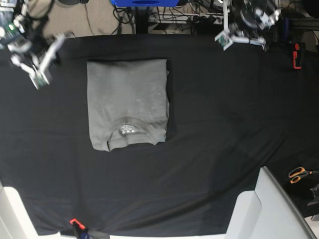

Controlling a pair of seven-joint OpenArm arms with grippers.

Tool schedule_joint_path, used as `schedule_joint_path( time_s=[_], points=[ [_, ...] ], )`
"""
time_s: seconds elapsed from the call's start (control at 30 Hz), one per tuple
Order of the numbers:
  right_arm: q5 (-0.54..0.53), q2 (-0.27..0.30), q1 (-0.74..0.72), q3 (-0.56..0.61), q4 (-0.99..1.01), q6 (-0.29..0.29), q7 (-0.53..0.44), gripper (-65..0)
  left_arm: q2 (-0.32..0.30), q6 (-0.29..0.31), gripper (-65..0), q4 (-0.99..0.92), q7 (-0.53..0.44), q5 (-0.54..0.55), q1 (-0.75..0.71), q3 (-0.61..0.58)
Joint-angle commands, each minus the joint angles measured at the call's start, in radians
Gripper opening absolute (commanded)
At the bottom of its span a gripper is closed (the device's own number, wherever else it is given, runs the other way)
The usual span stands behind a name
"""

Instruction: Fold the T-shirt properly

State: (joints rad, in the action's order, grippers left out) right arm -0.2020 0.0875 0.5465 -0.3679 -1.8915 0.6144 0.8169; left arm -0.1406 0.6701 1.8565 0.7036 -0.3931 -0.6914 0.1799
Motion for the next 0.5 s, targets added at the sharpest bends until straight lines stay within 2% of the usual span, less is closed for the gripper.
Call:
schedule_joint_path(
  time_s=[0.0, 0.1, 0.17, 0.27, 0.33, 0.4, 0.47],
  points=[
    [-0.006, 0.008, 0.027, -0.039, -0.018, -0.001, 0.014, -64.4, -0.004, -0.005, -65.0, 0.012, -0.005, -0.002, -0.037, -0.001],
    [-0.009, 0.007, 0.106, -0.101, -0.012, 0.000, 0.088, -64.4, -0.006, -0.005, -65.0, -0.011, -0.005, -0.002, -0.100, -0.001],
    [-0.011, 0.005, 0.159, -0.095, 0.008, 0.002, 0.089, -64.4, -0.007, -0.005, -65.0, -0.067, -0.032, -0.002, -0.116, -0.001],
    [-0.009, -0.013, 0.186, -0.018, 0.135, 0.002, 0.017, -64.4, -0.004, -0.005, -65.0, -0.254, -0.203, -0.002, -0.113, -0.016],
    [-0.007, -0.013, 0.152, 0.053, 0.310, 0.002, -0.057, -64.4, -0.007, -0.011, -65.0, -0.456, -0.345, -0.002, -0.066, -0.046],
    [-0.006, -0.010, 0.085, 0.105, 0.514, -0.004, -0.095, -64.4, -0.003, -0.060, -65.0, -0.673, -0.460, -0.002, 0.003, -0.053],
    [-0.006, 0.019, -0.024, 0.165, 0.772, -0.006, -0.132, -64.4, 0.005, -0.132, -65.0, -0.952, -0.597, -0.002, 0.118, -0.055]
  ],
)
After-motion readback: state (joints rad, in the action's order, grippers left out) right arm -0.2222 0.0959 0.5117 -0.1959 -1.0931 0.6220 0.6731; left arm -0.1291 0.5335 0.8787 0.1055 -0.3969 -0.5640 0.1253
